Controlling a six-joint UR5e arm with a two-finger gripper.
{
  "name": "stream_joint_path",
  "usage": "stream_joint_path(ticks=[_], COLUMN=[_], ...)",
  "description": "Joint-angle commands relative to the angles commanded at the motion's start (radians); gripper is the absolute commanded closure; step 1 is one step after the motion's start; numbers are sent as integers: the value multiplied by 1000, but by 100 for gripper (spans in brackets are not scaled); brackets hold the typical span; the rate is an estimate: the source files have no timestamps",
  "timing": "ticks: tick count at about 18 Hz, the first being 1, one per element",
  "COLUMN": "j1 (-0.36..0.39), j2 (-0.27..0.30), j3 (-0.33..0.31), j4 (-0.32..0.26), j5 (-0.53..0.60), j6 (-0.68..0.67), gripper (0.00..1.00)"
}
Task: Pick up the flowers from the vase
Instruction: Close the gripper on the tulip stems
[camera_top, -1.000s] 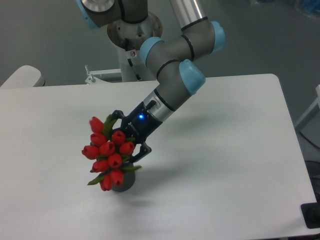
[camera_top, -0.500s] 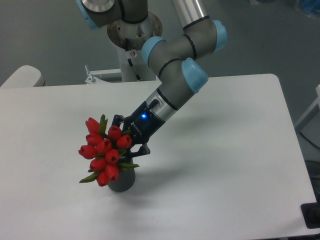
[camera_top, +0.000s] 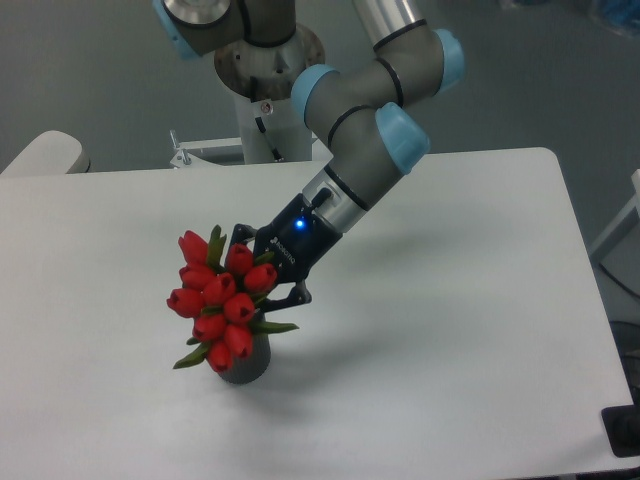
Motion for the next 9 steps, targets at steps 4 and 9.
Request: stream_joint_path(ticks=[4, 9], j1=[9, 17], j2=[35, 71], j3=[2, 14], j4=[0, 0], j5=[-6, -45], j6=[-32, -64], gripper=[71, 71])
